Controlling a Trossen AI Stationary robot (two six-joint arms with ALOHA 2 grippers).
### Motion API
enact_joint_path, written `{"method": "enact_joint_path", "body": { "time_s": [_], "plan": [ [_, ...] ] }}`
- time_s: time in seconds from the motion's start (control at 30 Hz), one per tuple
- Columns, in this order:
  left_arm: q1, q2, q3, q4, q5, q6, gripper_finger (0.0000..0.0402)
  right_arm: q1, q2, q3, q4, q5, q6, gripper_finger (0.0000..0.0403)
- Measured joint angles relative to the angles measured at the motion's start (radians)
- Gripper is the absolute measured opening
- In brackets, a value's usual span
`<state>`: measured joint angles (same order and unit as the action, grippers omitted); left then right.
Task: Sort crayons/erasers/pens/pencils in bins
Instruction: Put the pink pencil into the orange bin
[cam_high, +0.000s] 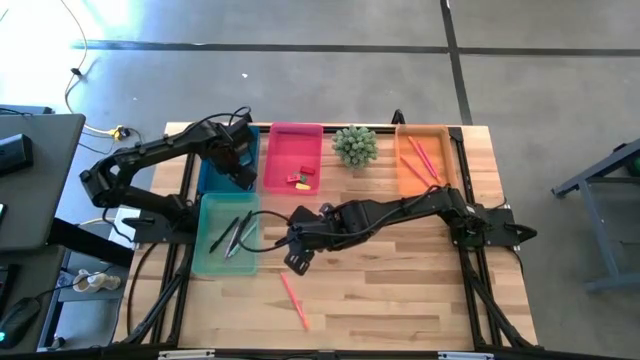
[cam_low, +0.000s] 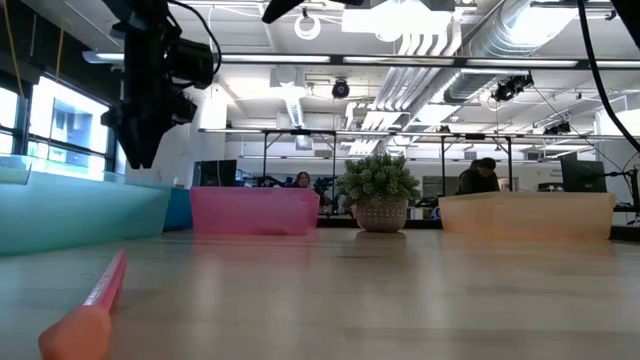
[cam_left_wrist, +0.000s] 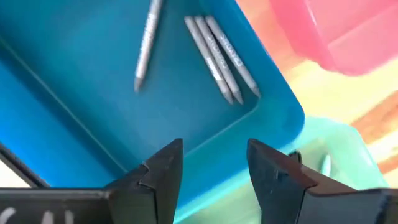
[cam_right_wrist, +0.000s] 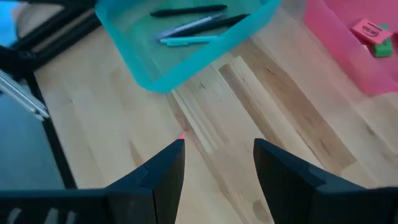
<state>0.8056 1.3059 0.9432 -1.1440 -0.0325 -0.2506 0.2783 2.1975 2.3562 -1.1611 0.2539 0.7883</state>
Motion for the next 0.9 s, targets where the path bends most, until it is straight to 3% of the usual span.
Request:
{"method": "enact_joint_path", "body": {
  "time_s": [0.2,0.37,0.63,0.9],
  "plan": [
    [-0.038,-0.104,0.0,-0.053,0.006,-0.018,0.0162,0.027,0.0,0.0,0.11,0.004,0.027,0.0183],
    [-0.133,-0.236,0.0,-0.062,0.055,-0.121,0.0161,0.053,0.0,0.0,0.187,0.004,0.078,0.0183],
    [-0.408,-0.381,0.001,-0.061,0.066,-0.343,0.0161,0.091,0.0,0.0,0.358,0.005,0.106,0.0183],
    [-0.707,-0.401,0.001,-0.061,-0.006,-0.502,0.0159,0.124,0.0,0.0,0.497,-0.003,0.121,0.0151]
  ]
}}
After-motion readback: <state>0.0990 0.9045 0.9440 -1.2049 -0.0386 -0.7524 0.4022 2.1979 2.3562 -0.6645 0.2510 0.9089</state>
